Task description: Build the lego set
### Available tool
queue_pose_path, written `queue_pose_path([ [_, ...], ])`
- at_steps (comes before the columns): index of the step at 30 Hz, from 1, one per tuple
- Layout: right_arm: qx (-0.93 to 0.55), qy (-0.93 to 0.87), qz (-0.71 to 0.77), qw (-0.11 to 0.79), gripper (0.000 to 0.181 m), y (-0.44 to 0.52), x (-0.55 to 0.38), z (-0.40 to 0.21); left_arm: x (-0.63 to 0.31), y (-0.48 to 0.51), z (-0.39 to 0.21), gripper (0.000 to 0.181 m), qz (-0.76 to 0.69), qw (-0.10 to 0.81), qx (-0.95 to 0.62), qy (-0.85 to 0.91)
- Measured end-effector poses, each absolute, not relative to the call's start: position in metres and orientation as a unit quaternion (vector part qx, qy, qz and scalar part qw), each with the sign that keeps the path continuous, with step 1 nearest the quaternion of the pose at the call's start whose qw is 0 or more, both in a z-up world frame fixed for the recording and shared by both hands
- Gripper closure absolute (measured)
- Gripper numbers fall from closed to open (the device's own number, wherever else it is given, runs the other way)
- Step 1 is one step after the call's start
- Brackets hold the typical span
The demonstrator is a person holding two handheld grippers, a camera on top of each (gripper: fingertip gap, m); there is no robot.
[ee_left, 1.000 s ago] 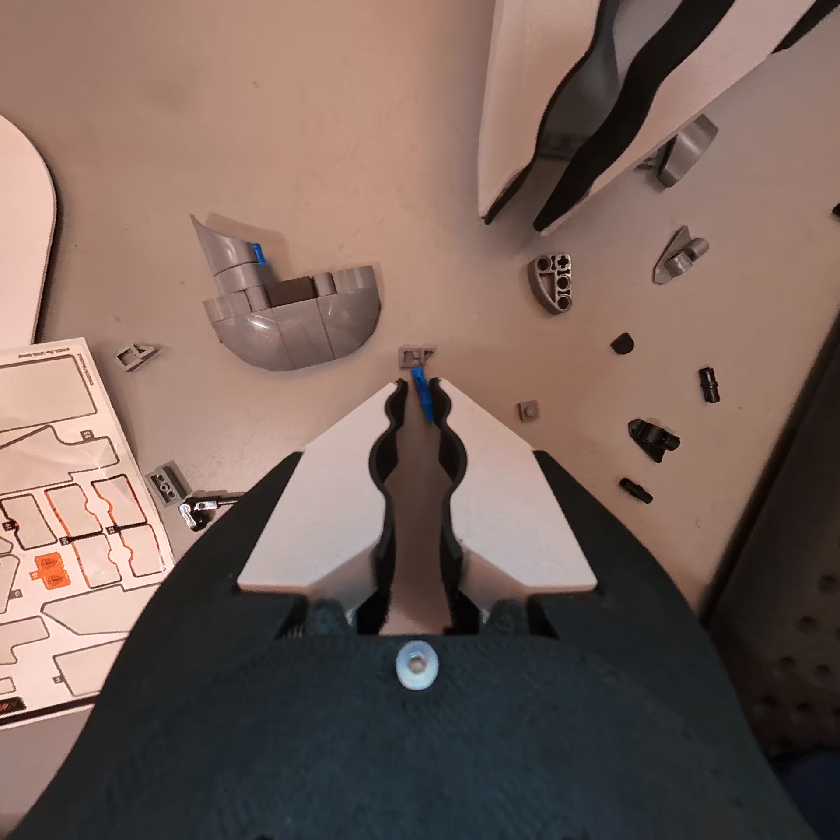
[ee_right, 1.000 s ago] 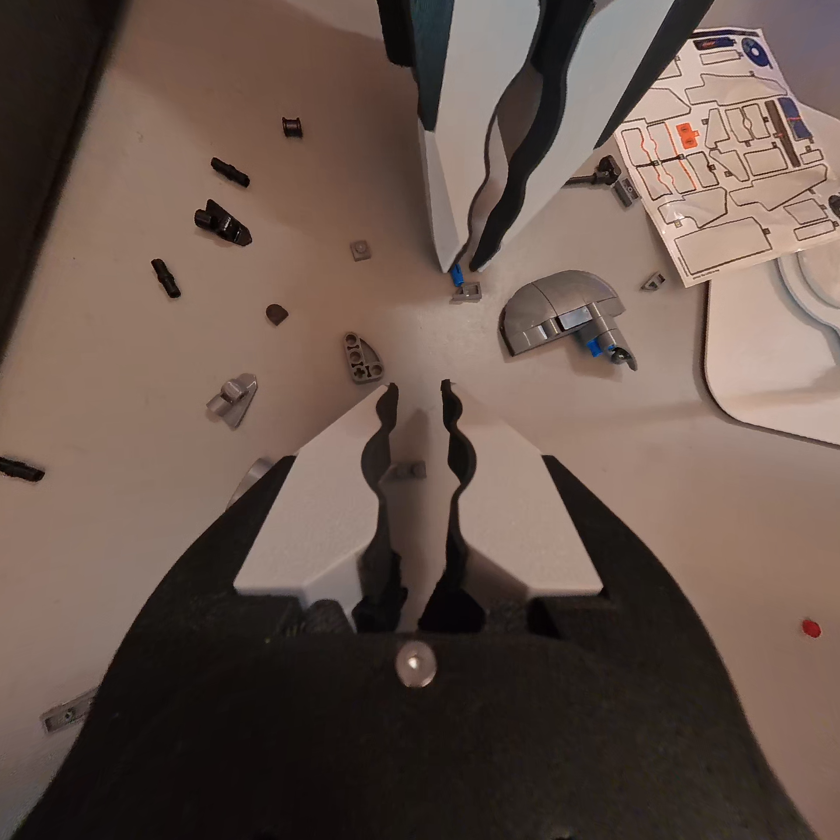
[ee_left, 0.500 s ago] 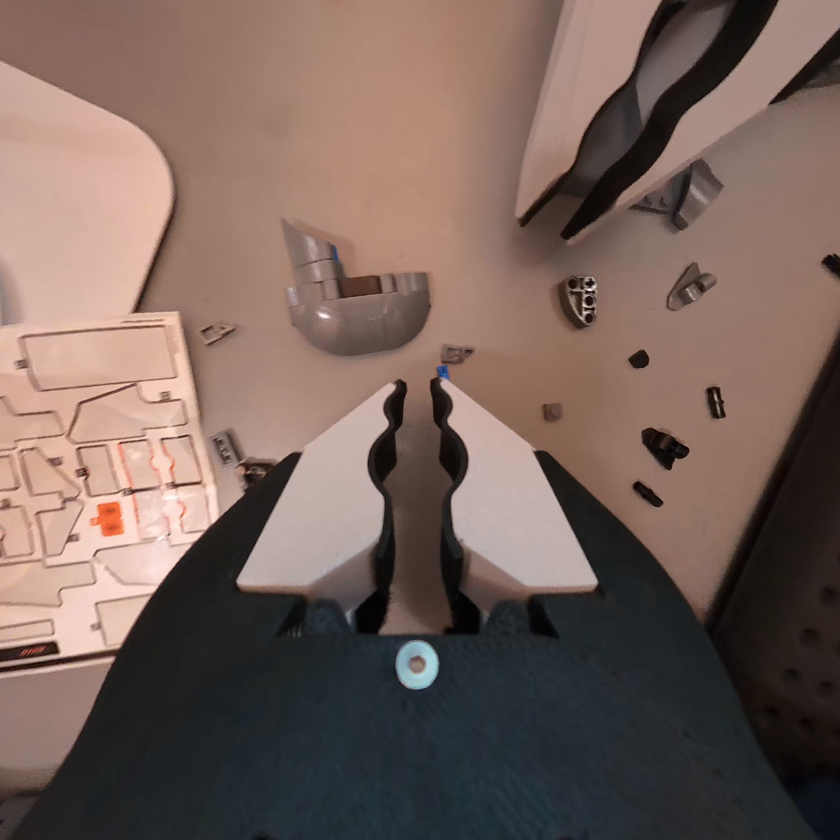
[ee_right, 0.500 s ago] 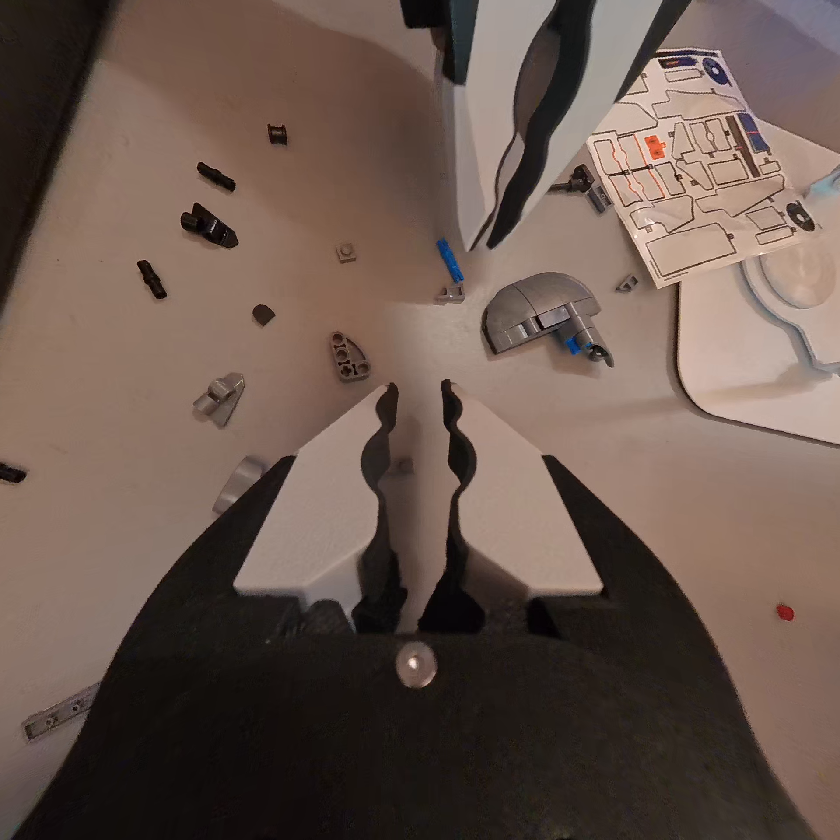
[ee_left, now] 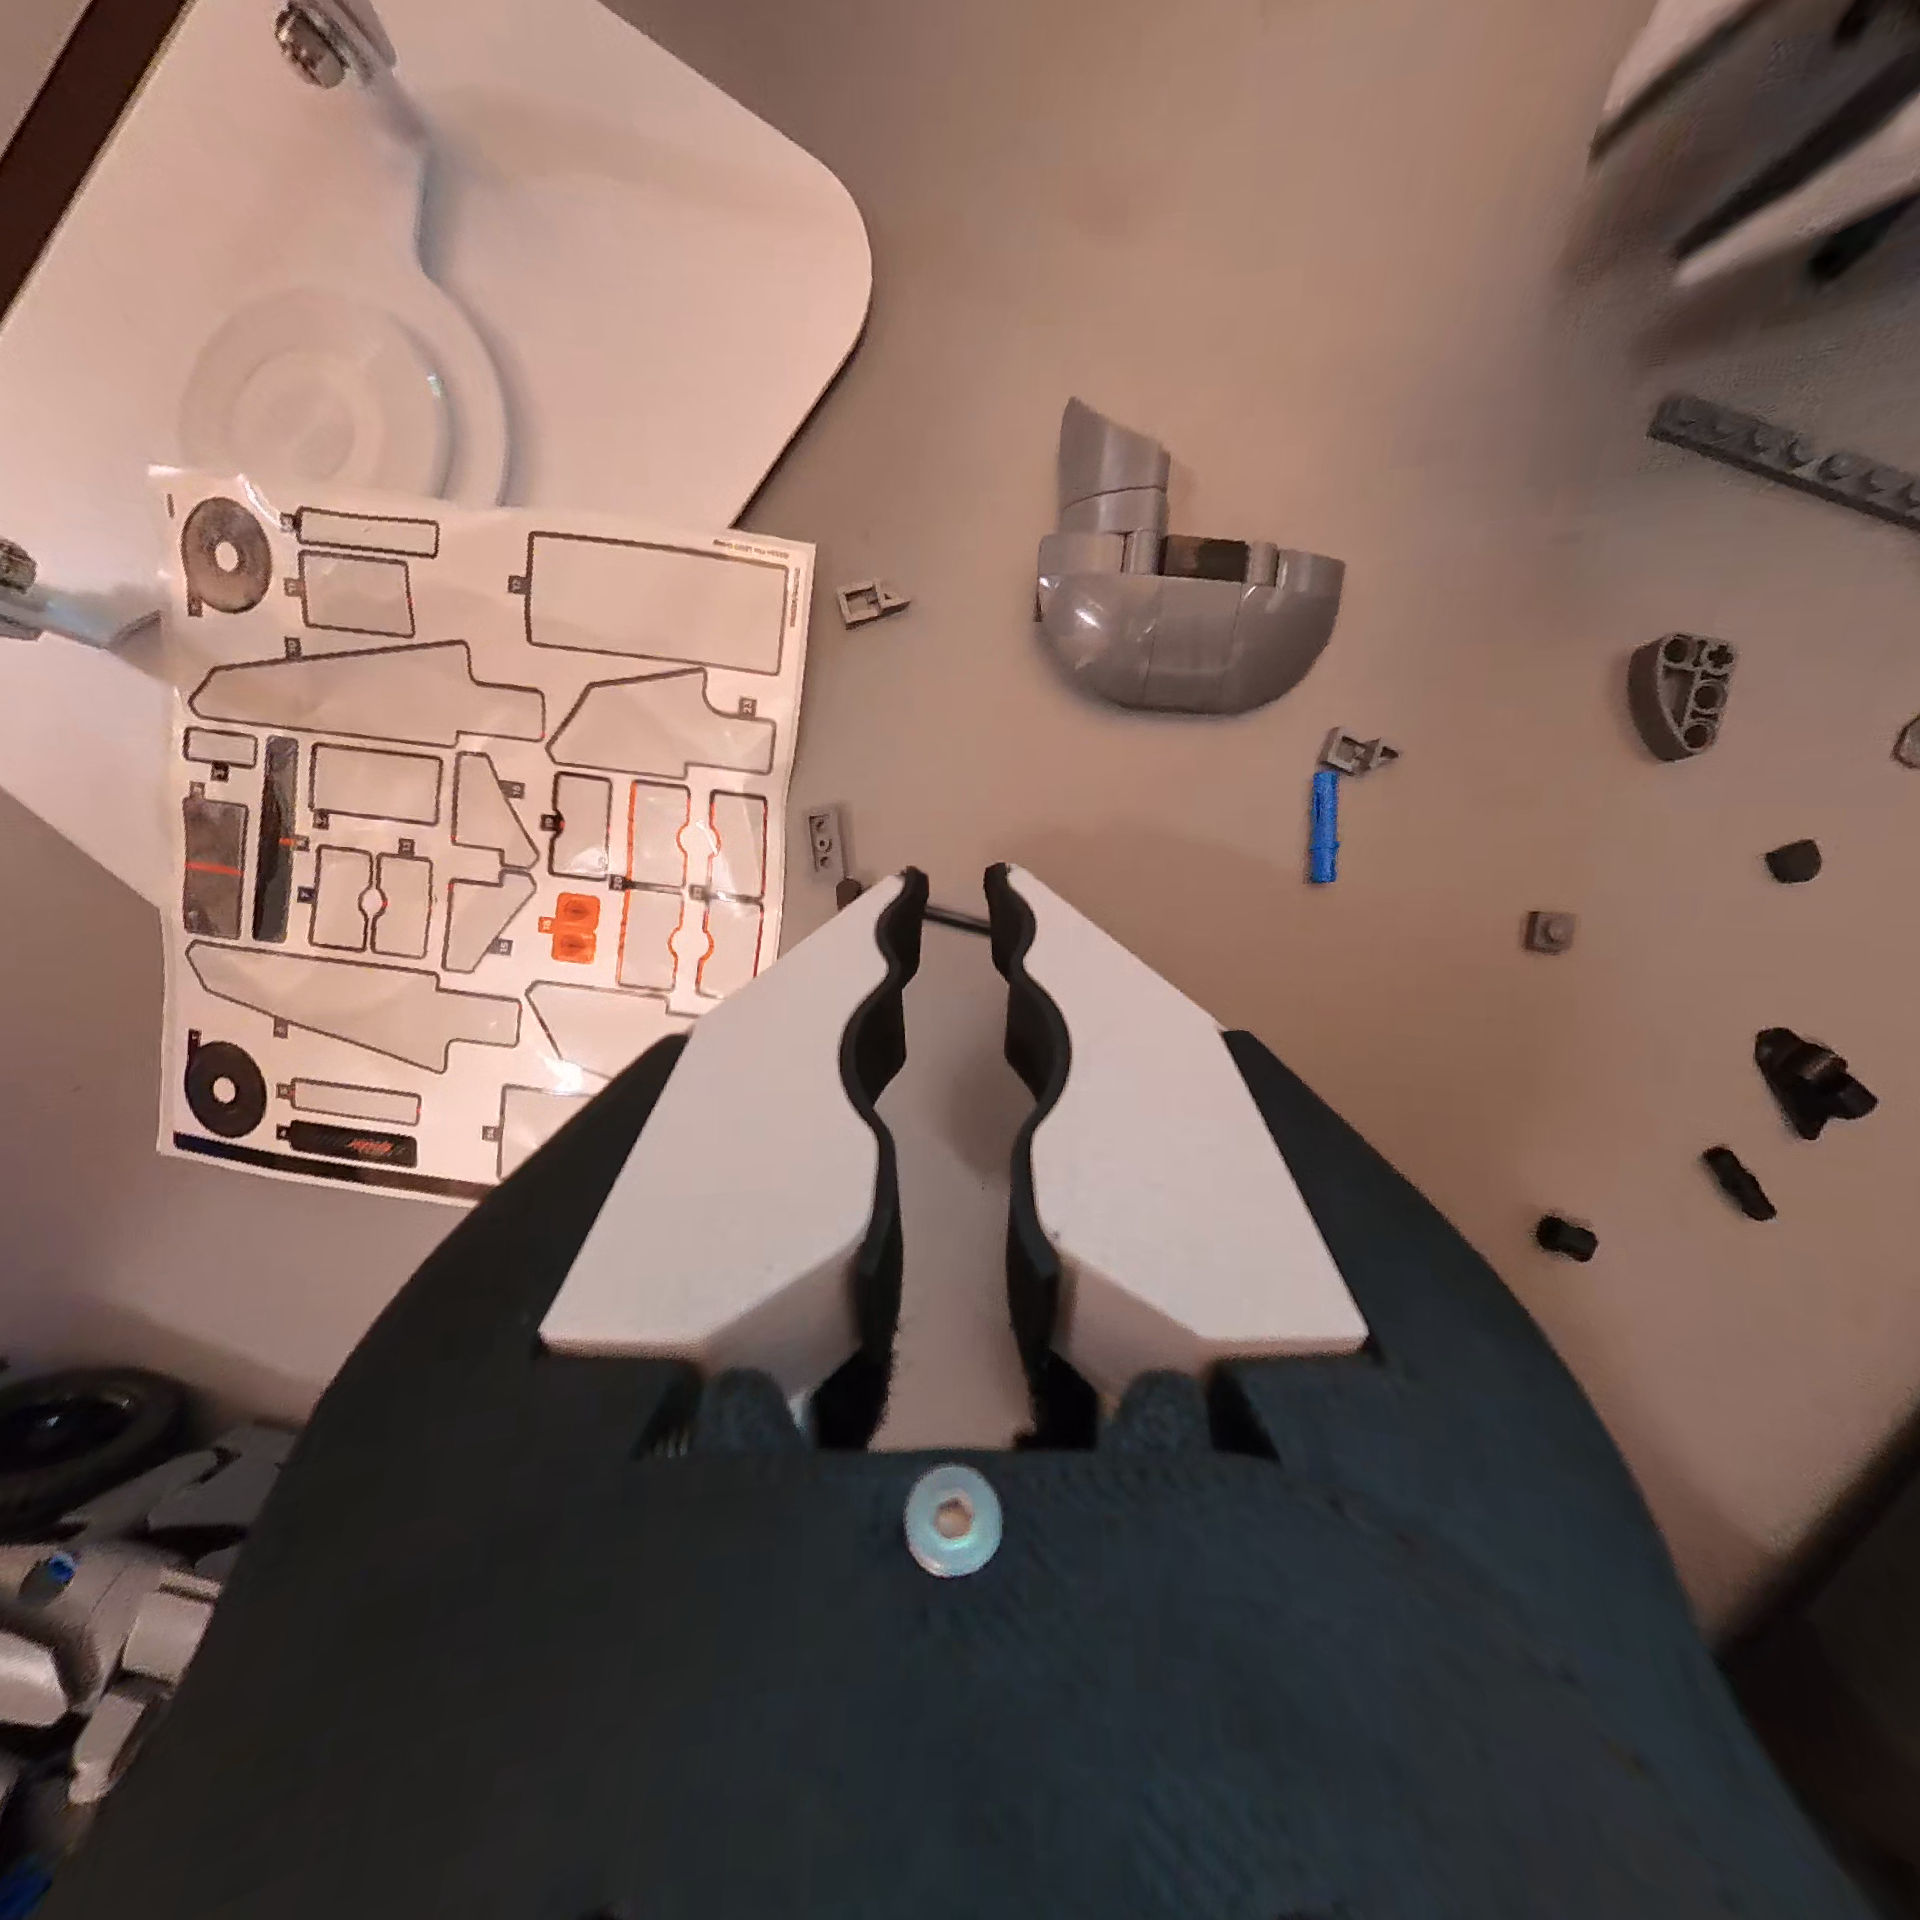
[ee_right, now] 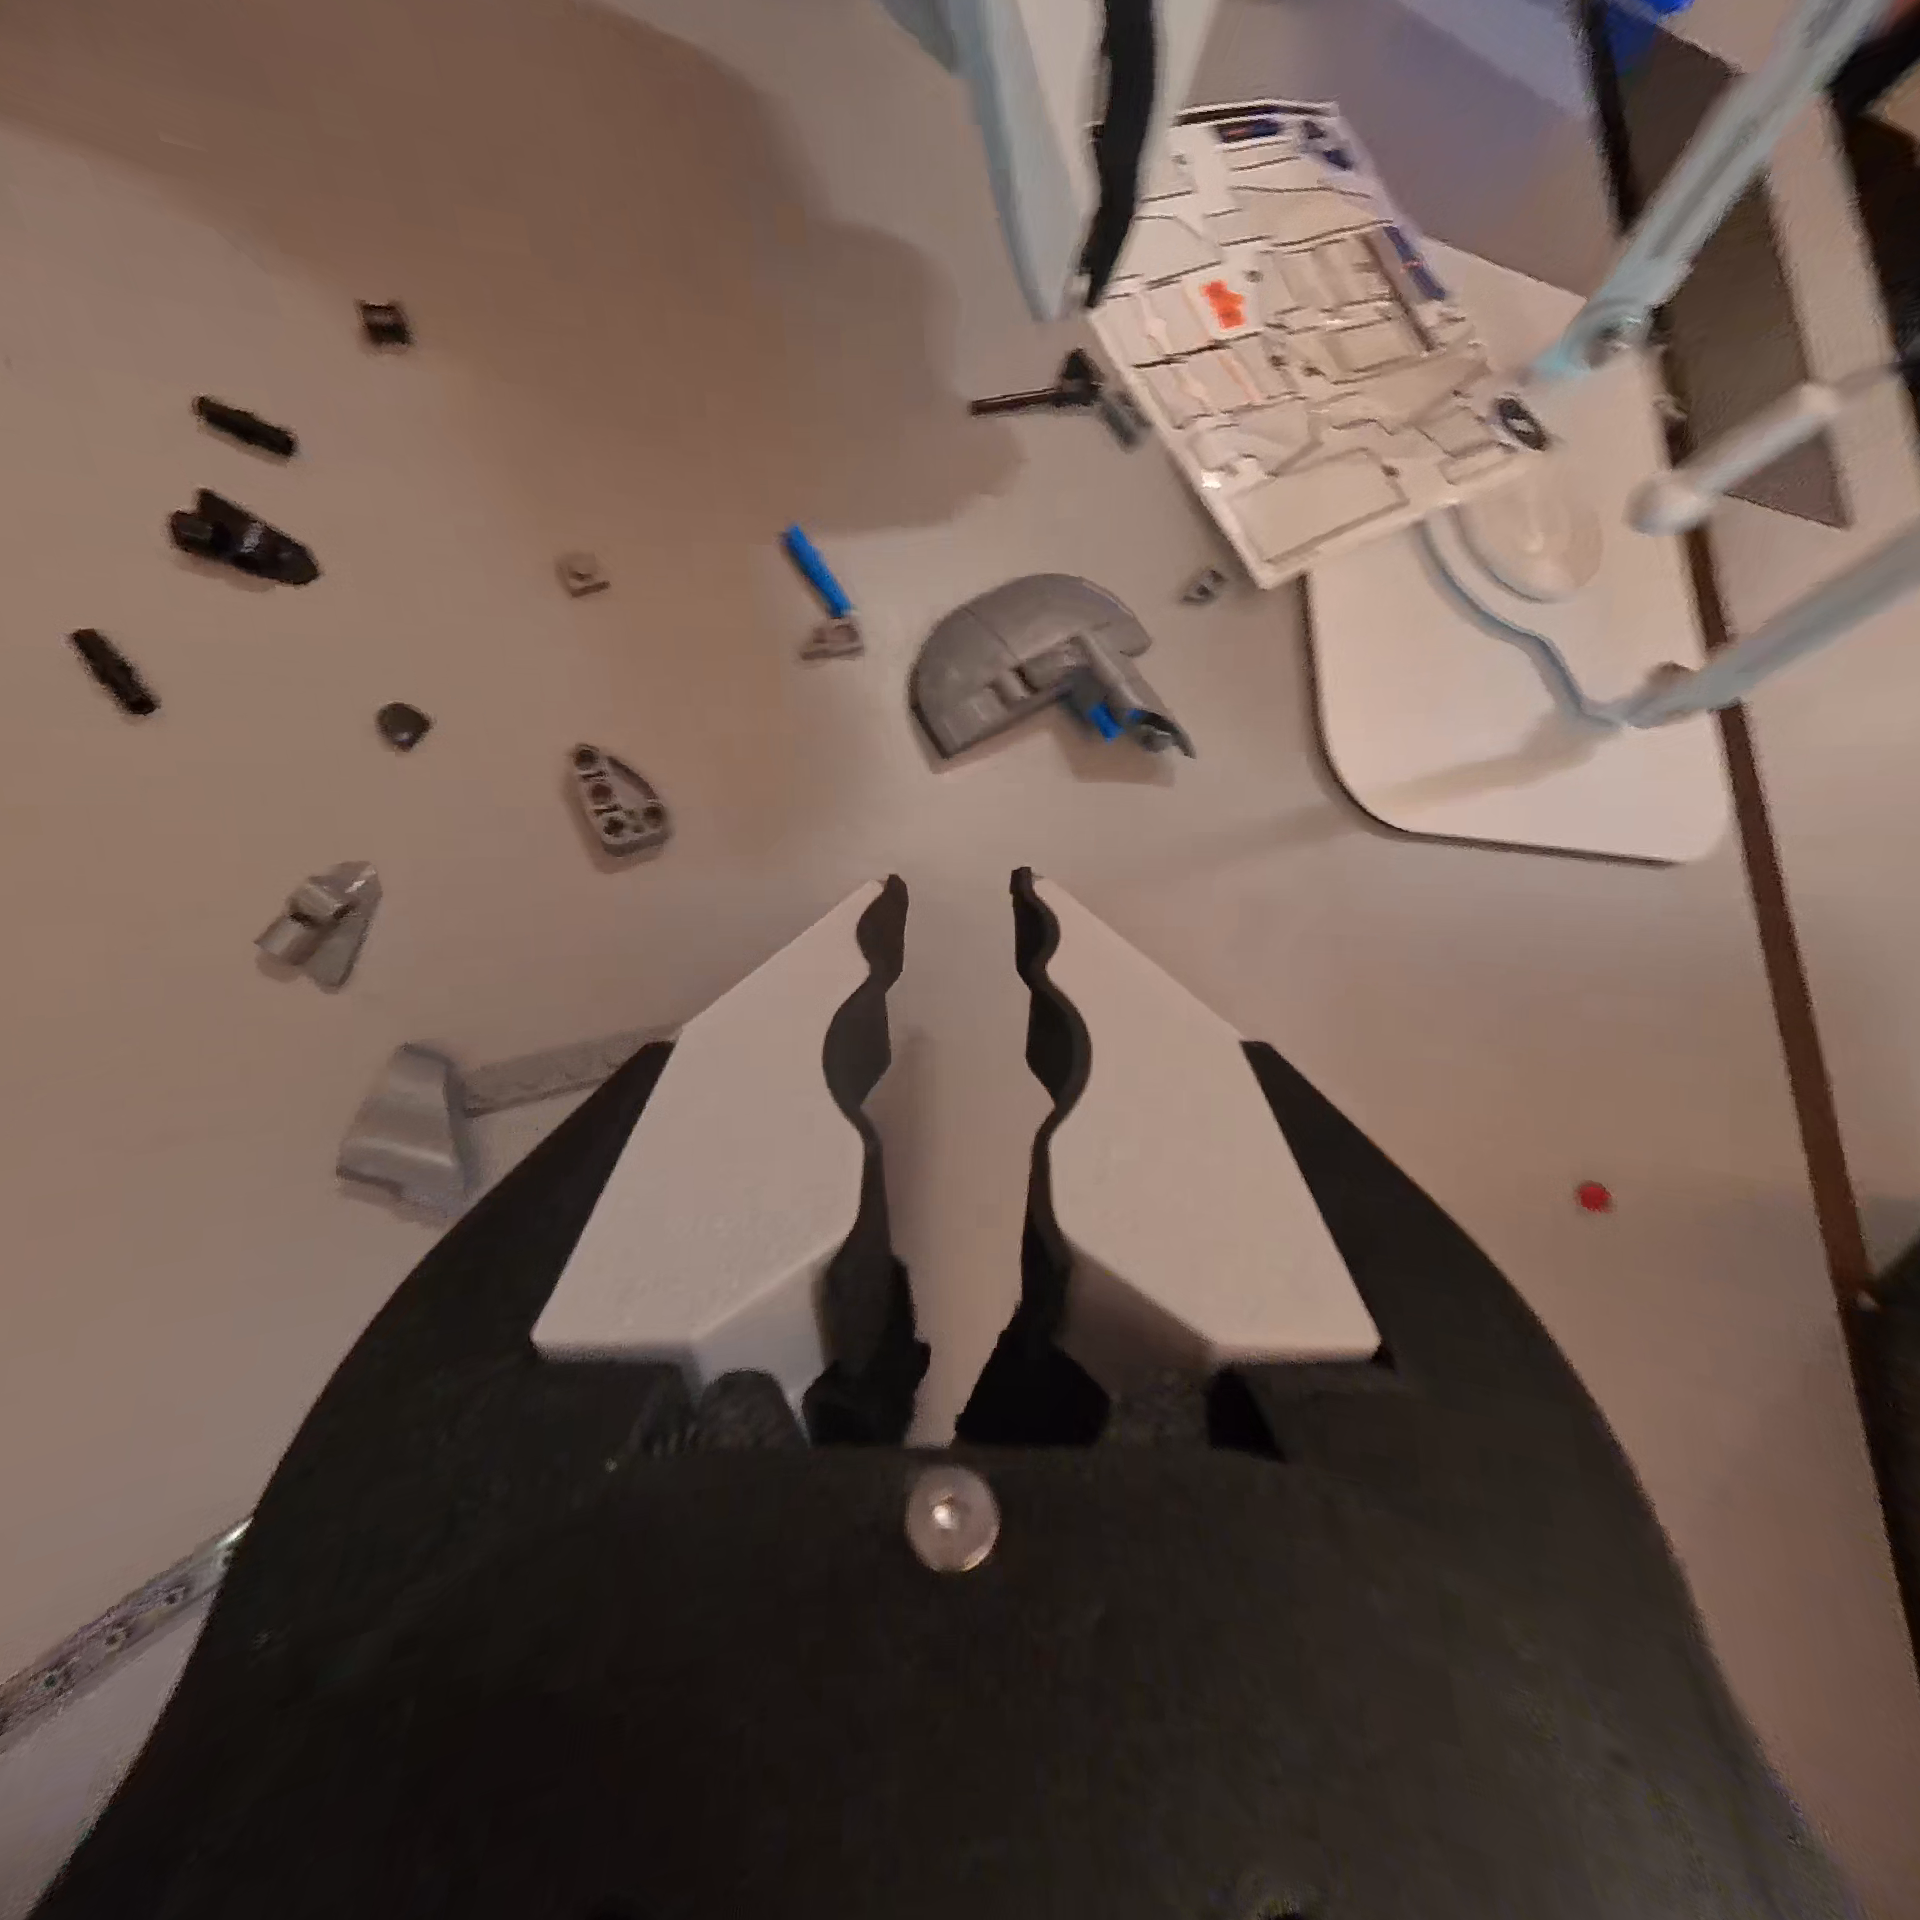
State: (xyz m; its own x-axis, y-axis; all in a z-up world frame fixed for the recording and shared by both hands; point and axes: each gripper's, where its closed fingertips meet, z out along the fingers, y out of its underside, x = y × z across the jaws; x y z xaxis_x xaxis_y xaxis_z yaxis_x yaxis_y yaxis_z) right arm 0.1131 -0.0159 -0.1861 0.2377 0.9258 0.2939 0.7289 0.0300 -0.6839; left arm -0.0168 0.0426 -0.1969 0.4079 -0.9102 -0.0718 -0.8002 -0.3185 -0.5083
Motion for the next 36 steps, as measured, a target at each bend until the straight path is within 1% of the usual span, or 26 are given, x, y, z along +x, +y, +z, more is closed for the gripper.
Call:
queue_pose_path([
  [6, -0.719, -0.545, 0.12, 0.414, 0.162, -0.001, 0.157, -0.16, -0.01, 0.039, -0.198, 0.171, -0.102, 0.241, -0.794, 0.548],
  [9, -0.73, -0.515, 0.111, 0.436, 0.162, 0.003, 0.179, -0.145, -0.008, 0.042, -0.191, 0.172, -0.107, 0.259, -0.791, 0.544],
  [17, -0.734, -0.357, 0.073, 0.573, 0.166, 0.021, 0.257, -0.073, -0.007, 0.06, -0.159, 0.172, -0.106, 0.343, -0.784, 0.506],
  [19, -0.749, -0.348, 0.06, 0.561, 0.164, 0.018, 0.273, -0.073, -0.006, 0.061, -0.157, 0.173, -0.105, 0.348, -0.782, 0.506],
  [20, -0.764, -0.35, 0.049, 0.539, 0.164, 0.016, 0.281, -0.08, -0.006, 0.06, -0.158, 0.173, -0.104, 0.347, -0.782, 0.507],
  [22, -0.805, -0.368, 0.025, 0.465, 0.162, 0.008, 0.292, -0.106, -0.005, 0.06, -0.161, 0.173, -0.098, 0.345, -0.781, 0.511],
  [25, -0.829, -0.387, -0.031, 0.402, 0.163, 0.002, 0.304, -0.13, -0.002, 0.059, -0.162, 0.173, -0.097, 0.342, -0.78, 0.515],
  [28, -0.827, -0.387, -0.056, 0.404, 0.163, 0.006, 0.307, -0.13, -0.002, 0.059, -0.162, 0.173, -0.096, 0.342, -0.78, 0.515],
  [36, -0.79, -0.396, -0.056, 0.464, 0.167, 0.013, 0.281, -0.112, -0.006, 0.065, -0.147, 0.173, -0.094, 0.376, -0.774, 0.5],
])
